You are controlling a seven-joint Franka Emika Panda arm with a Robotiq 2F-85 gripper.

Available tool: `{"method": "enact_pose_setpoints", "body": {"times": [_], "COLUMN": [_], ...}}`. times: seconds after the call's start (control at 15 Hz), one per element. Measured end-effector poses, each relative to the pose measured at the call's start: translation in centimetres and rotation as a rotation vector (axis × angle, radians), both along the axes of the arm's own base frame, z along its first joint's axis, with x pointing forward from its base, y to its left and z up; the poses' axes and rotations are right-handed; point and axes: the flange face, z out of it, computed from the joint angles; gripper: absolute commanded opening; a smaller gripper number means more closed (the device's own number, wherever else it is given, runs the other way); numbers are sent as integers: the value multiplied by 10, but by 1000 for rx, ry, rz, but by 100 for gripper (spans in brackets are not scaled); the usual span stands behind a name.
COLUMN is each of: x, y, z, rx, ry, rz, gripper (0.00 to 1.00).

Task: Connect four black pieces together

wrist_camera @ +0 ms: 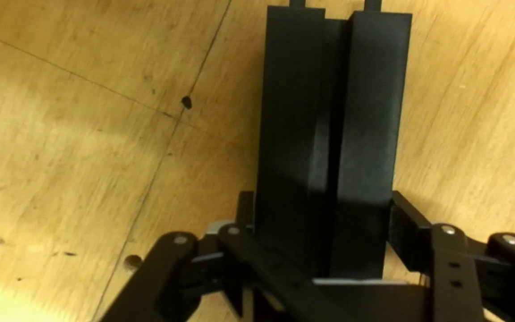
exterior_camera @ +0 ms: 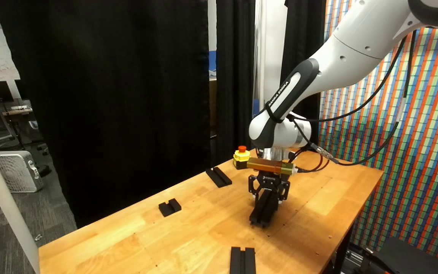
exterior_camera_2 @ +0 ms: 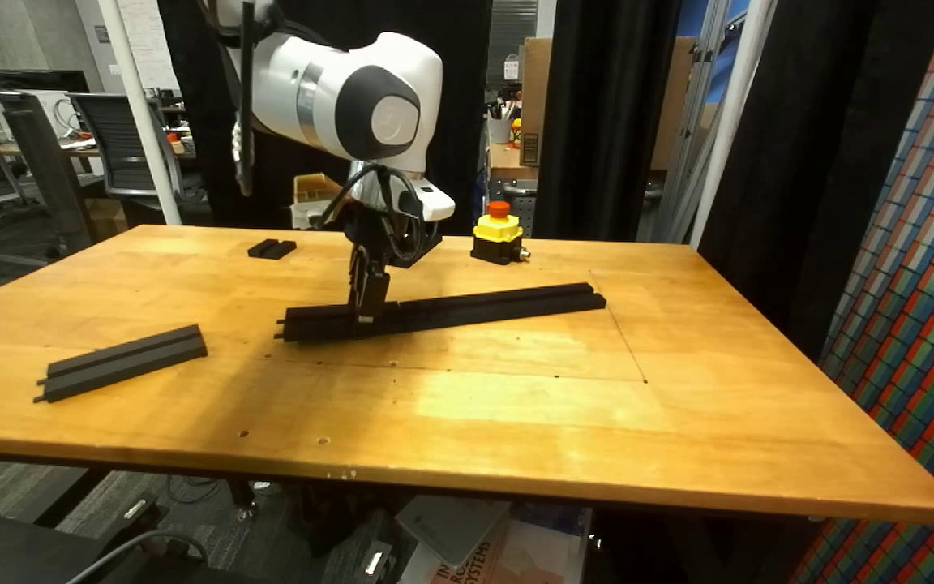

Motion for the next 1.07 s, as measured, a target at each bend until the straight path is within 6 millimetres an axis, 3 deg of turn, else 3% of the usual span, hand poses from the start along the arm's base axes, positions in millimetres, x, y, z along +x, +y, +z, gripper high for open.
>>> {"method": "enact_pose_setpoints", "body": {"times": [1.07], "x": [3], "y": [-8], "z": [-4], "rx": [5], "ry": [-8], "rz": [38], "gripper": [46]}}
